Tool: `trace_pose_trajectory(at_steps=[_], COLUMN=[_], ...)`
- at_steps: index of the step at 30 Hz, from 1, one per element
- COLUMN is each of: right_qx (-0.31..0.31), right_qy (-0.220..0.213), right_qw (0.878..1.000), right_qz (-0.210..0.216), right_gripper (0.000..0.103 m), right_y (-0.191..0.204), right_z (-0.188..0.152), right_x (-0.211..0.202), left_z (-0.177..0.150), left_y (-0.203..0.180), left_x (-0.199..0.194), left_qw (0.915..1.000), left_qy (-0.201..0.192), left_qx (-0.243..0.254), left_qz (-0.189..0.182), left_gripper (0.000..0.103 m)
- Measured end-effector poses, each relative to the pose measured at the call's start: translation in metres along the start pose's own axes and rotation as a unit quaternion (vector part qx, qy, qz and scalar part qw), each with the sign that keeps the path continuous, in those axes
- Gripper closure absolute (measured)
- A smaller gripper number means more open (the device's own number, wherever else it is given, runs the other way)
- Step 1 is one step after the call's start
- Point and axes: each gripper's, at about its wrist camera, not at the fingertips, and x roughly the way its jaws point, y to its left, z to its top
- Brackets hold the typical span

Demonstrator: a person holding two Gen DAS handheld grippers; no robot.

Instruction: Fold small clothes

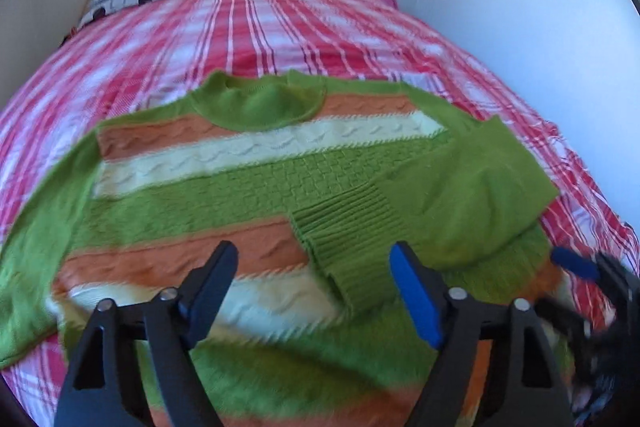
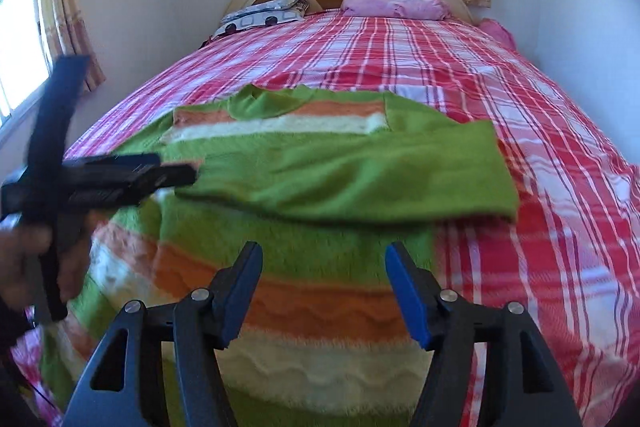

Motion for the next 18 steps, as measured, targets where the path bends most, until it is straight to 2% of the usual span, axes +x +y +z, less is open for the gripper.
trace_pose_trajectory(at_steps=[2, 3, 4, 5, 7, 8, 11, 13, 18], right_qx=[0.001, -0.002, -0.005, -0.008, -0.011, -0.009, 0.006, 0.021, 0.059], right_qy=[-0.002, -0.004, -0.006, -0.008, -0.013, -0.016, -0.033, -0.039, -0.046], right_qw=[1.000, 1.000, 1.000, 1.000, 1.000, 1.000, 0.999, 0.999, 0.997], right_qz=[0.002, 0.002, 0.002, 0.002, 0.002, 0.003, 0.012, 0.016, 0.014], right_gripper=[0.038, 0.038, 0.038, 0.037, 0.033, 0.031, 0.029, 0.029, 0.028], right_y=[-0.001, 0.000, 0.001, 0.004, 0.005, 0.005, 0.000, -0.006, -0.021], right_z=[-0.009, -0.013, -0.016, -0.018, -0.023, -0.023, -0.023, -0.024, -0.027], right_x=[-0.002, -0.003, -0.004, -0.004, -0.005, -0.007, -0.014, -0.016, -0.018], left_z=[-0.001, -0.001, -0.002, -0.002, -0.001, 0.000, 0.003, 0.007, 0.018], left_y=[-0.002, -0.003, -0.005, -0.006, -0.011, -0.013, -0.016, -0.010, 0.013], left_x=[0.013, 0.014, 0.014, 0.014, 0.012, 0.011, -0.003, -0.017, -0.052], left_qw=[0.9997, 0.9997, 0.9998, 0.9998, 0.9996, 0.9995, 0.9992, 0.9981, 0.9952], left_qy=[0.021, 0.016, 0.004, -0.001, -0.001, -0.003, -0.021, -0.036, -0.080], left_qx=[-0.011, -0.018, -0.019, -0.019, -0.014, -0.010, 0.006, -0.006, -0.021], left_qz=[-0.003, 0.003, 0.004, -0.001, -0.023, -0.028, -0.034, -0.049, -0.053], left_gripper=[0.034, 0.034, 0.040, 0.065, 0.090, 0.094, 0.095, 0.095, 0.095])
